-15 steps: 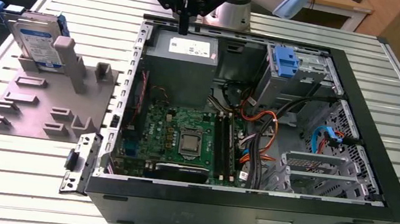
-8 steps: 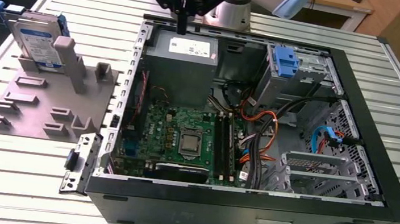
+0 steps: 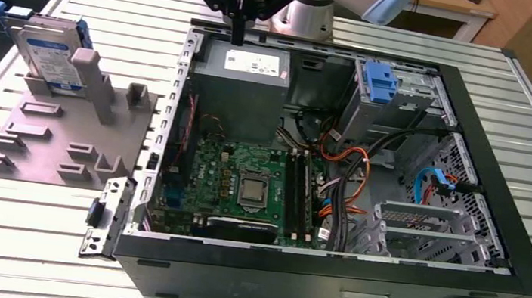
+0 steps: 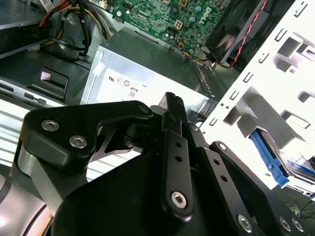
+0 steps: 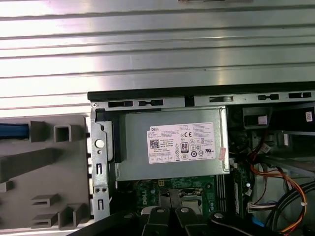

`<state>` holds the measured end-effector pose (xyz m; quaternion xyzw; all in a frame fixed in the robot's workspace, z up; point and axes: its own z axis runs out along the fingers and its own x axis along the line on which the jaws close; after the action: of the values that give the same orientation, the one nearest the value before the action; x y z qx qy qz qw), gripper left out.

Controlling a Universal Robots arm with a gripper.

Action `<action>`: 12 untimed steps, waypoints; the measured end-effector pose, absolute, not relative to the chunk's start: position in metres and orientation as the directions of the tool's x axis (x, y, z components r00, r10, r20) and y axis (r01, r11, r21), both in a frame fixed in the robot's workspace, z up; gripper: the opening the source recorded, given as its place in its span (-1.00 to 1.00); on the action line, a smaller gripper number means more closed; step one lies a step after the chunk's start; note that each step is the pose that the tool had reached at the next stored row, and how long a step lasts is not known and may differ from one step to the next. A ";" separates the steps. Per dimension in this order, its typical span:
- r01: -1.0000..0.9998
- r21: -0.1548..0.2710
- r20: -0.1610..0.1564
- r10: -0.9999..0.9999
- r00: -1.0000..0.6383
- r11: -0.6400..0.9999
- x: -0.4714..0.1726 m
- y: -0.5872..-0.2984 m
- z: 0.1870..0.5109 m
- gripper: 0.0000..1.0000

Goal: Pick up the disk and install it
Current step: 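Reach for the disk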

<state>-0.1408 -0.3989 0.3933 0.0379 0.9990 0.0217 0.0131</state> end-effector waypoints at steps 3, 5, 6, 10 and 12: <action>0.075 0.044 -0.024 0.076 -0.997 0.996 -0.141 -0.399 0.393 -0.79; 0.075 0.044 -0.024 0.076 -0.997 0.996 -0.141 -0.399 0.393 -0.79; 0.075 0.044 -0.024 0.076 -0.997 0.996 -0.141 -0.399 0.393 -0.79; 0.075 0.044 -0.024 0.076 -0.997 0.996 -0.141 -0.399 0.393 -0.79; 0.075 0.044 -0.024 0.076 -0.997 0.996 -0.142 -0.399 0.393 -0.79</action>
<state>-0.1421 -0.3990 0.3933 0.0379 0.9990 0.0217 0.0131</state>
